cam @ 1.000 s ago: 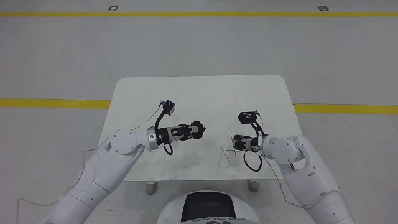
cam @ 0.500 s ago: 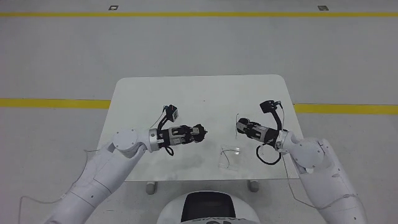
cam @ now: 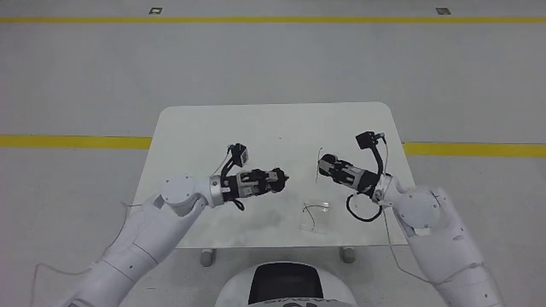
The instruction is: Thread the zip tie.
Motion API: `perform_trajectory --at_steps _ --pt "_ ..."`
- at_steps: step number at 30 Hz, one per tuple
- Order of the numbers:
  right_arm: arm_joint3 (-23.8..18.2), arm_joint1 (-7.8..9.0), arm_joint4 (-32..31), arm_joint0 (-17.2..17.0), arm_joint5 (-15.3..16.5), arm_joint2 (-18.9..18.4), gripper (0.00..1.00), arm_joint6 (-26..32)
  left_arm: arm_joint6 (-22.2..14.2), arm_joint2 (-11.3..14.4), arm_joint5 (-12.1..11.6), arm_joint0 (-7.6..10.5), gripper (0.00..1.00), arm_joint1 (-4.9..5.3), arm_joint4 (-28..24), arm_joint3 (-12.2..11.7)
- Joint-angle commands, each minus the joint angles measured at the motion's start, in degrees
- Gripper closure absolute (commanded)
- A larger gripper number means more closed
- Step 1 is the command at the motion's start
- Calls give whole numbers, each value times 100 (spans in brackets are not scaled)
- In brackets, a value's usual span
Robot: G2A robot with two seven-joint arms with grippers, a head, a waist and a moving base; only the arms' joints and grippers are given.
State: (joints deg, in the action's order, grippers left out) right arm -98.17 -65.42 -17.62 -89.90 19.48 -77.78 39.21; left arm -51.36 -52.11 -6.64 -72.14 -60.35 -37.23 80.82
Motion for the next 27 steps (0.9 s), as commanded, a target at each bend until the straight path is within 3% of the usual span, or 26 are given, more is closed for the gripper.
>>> perform_trajectory --at_steps 1,4,10,13,15,21,24,27 --pt "-67 44 35 -13 0 43 100 -219 -214 48 329 12 100 -23 -427 -42" --pt "-209 121 72 -57 0 133 100 -507 -457 80 587 83 100 -51 -829 -176" --pt "-428 307 128 -45 0 381 100 -886 -487 204 733 209 100 -92 -841 -293" --pt "-466 401 303 28 0 595 100 -1034 -410 243 683 241 100 -112 -817 -289" --pt "-463 412 308 36 0 606 100 -1054 -398 243 414 248 100 -120 -738 -239" --pt "-463 412 308 36 0 606 100 -1054 -398 243 414 248 100 -120 -738 -239" --pt "-536 408 250 38 0 652 100 -1117 -212 282 597 210 100 -132 -782 -250" --pt "-646 428 225 36 0 703 100 -1191 -300 315 709 205 100 -145 -922 -273"
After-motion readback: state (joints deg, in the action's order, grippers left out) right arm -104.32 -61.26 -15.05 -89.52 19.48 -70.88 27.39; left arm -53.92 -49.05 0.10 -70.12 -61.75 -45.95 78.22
